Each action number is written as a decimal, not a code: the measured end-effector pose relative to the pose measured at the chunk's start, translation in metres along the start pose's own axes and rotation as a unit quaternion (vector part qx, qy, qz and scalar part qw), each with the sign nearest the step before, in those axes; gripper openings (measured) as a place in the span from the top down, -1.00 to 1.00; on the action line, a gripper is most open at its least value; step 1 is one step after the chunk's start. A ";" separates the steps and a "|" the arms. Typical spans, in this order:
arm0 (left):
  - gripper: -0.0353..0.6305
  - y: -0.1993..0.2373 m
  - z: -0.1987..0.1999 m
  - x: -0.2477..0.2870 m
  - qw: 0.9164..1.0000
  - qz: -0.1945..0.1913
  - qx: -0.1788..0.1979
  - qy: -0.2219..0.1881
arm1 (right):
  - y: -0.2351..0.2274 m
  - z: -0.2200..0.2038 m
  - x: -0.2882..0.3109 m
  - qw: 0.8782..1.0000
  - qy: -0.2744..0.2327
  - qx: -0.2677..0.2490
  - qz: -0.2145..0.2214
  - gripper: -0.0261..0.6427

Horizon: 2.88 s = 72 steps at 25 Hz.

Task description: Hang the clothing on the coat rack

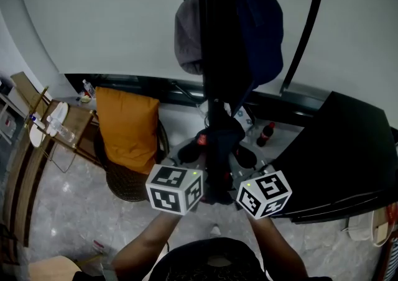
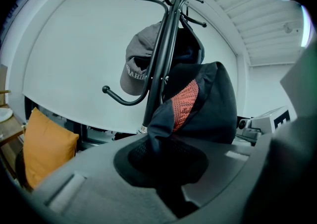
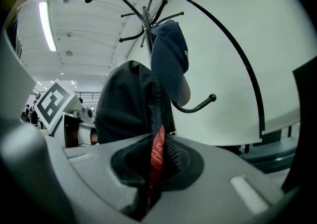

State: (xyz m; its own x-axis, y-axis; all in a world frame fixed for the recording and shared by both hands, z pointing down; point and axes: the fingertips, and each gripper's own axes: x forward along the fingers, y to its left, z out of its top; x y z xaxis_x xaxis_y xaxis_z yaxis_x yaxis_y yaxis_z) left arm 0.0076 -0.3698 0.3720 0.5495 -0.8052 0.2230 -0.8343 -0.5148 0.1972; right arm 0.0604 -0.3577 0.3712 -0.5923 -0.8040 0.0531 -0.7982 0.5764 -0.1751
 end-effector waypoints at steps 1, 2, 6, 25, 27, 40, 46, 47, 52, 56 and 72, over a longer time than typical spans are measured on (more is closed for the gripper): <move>0.80 0.000 -0.001 0.001 1.000 0.000 0.000 0.001 | 0.000 -0.001 0.000 1.000 0.001 0.000 0.000 0.86; 0.79 0.001 -0.002 0.001 1.000 0.000 0.000 0.002 | 0.000 -0.002 0.001 1.000 0.002 0.000 -0.001 0.86; 0.80 0.003 -0.007 0.003 1.000 0.002 -0.002 0.008 | -0.002 -0.007 0.003 1.000 0.008 0.003 -0.003 0.86; 0.80 0.013 -0.019 0.009 1.000 0.008 -0.006 0.023 | -0.007 -0.021 0.009 1.000 0.023 0.008 -0.012 0.86; 0.80 0.014 -0.021 0.010 1.000 0.008 -0.006 0.025 | -0.007 -0.023 0.009 1.000 0.025 0.009 -0.012 0.86; 0.80 0.019 -0.031 0.014 0.999 0.013 -0.008 0.035 | -0.010 -0.034 0.012 0.999 0.036 0.007 -0.014 0.86; 0.80 0.020 -0.035 0.015 0.999 0.013 -0.008 0.041 | -0.010 -0.038 0.013 0.999 0.039 0.010 -0.014 0.86; 0.80 0.021 -0.036 0.015 0.999 0.013 -0.008 0.041 | -0.010 -0.038 0.013 0.999 0.040 0.010 -0.014 0.86; 0.80 0.020 -0.041 0.015 0.999 0.011 -0.008 0.045 | -0.010 -0.043 0.013 0.999 0.042 0.012 -0.014 0.86; 0.80 0.018 -0.047 0.014 0.999 0.009 -0.010 0.049 | -0.008 -0.049 0.010 0.999 0.046 0.015 -0.014 0.86; 0.79 0.009 -0.066 0.004 0.998 0.003 -0.014 0.054 | -0.005 -0.065 -0.005 0.998 0.050 0.019 -0.031 0.86</move>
State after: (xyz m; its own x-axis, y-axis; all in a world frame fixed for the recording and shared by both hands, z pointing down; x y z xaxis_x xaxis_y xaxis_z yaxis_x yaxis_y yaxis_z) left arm 0.0048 -0.3583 0.4381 0.5470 -0.7712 0.3255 -0.8371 -0.4999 0.2224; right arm 0.0602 -0.3475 0.4355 -0.5509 -0.8185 0.1630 -0.8304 0.5181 -0.2048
